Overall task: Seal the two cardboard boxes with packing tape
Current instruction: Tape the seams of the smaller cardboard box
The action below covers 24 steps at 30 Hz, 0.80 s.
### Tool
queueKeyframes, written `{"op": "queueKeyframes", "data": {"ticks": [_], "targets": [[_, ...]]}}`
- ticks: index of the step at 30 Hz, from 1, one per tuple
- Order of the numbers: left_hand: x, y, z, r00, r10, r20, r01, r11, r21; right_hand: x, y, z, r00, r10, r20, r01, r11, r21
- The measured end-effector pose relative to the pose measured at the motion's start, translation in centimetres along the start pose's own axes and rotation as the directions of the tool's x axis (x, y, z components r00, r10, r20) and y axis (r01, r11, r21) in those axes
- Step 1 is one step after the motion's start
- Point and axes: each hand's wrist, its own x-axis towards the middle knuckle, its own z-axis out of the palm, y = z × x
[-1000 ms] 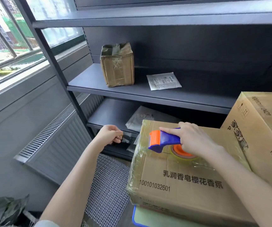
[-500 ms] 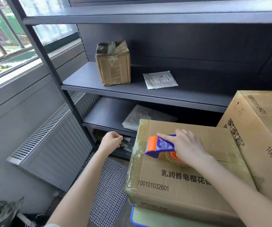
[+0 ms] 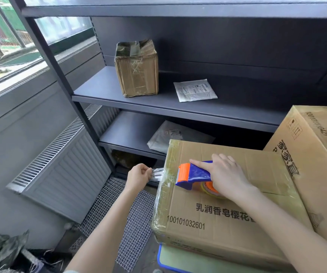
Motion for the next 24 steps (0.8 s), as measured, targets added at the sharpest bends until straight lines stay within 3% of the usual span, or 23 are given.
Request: {"op": "queueKeyframes", "data": {"ticks": [7, 16, 20, 24], "targets": [[-1.5, 0.2, 3.9, 0.999, 0.026, 0.020, -0.027, 1.000, 0.014, 0.1, 0.0, 0.0, 1.000, -0.010, 0.008, 0.010, 1.000, 0.020], [-1.6, 0.4, 4.3, 0.997, -0.048, 0.060, 0.050, 0.998, -0.023, 0.1, -0.1, 0.2, 1.000, -0.023, 0.020, 0.022, 1.000, 0.020], [-1.0, 0.3, 4.1, 0.989, -0.095, 0.113, 0.101, 0.994, -0.047, 0.1, 0.1, 0.3, 1.000, -0.009, 0.012, 0.008, 0.999, 0.052], [-1.5, -0.5, 4.1, 0.950, -0.250, 0.185, 0.249, 0.968, 0.029, 0.3, 0.2, 0.4, 1.000, -0.013, 0.014, 0.012, 0.999, 0.039]]}}
